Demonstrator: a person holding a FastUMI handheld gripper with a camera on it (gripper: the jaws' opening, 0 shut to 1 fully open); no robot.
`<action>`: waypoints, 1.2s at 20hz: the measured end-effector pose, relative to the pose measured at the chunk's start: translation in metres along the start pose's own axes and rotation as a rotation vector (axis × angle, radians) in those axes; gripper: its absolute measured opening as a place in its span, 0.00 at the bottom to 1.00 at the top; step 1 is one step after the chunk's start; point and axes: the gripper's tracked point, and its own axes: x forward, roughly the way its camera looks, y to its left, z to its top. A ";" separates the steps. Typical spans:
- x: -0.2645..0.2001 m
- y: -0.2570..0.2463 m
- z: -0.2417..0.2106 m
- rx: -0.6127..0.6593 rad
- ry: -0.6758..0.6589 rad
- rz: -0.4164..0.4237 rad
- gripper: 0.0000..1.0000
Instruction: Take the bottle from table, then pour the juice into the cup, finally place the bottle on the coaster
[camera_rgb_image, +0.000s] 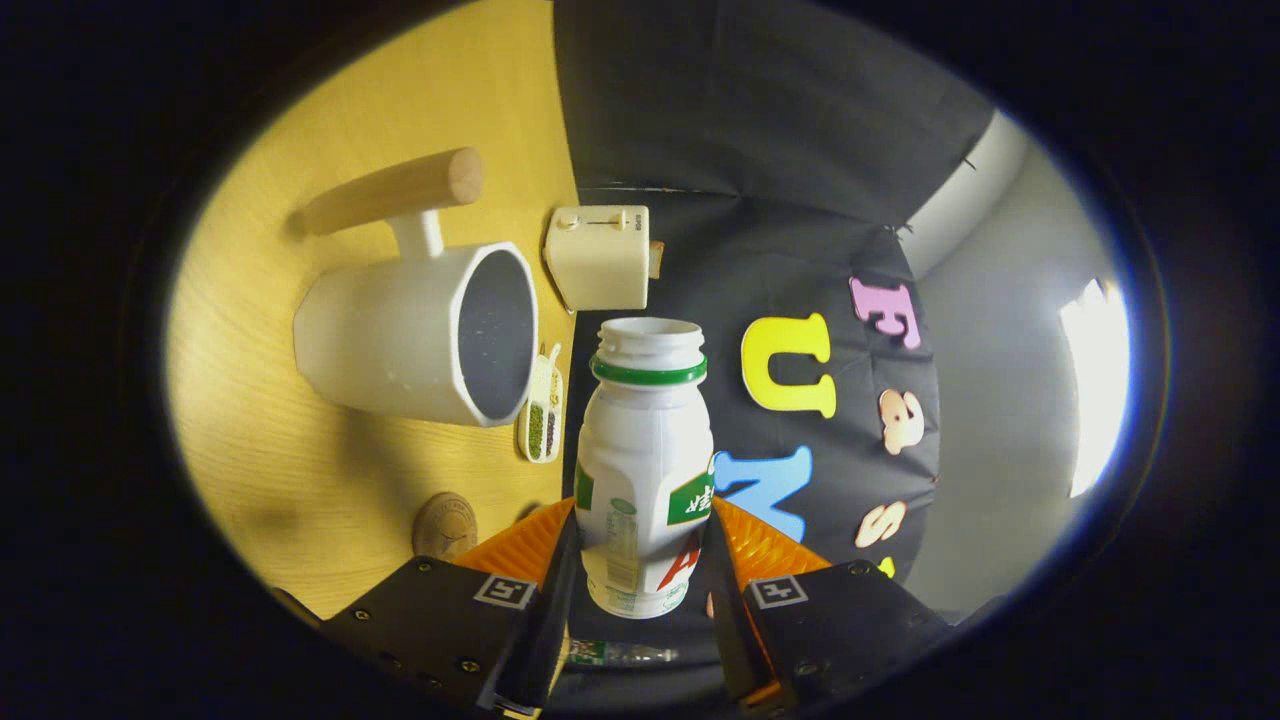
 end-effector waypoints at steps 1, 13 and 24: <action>-0.001 0.000 -0.003 0.055 0.004 0.008 0.63; 0.013 0.021 -0.050 0.884 0.062 0.097 0.63; 0.031 0.038 -0.071 1.243 0.112 0.191 0.63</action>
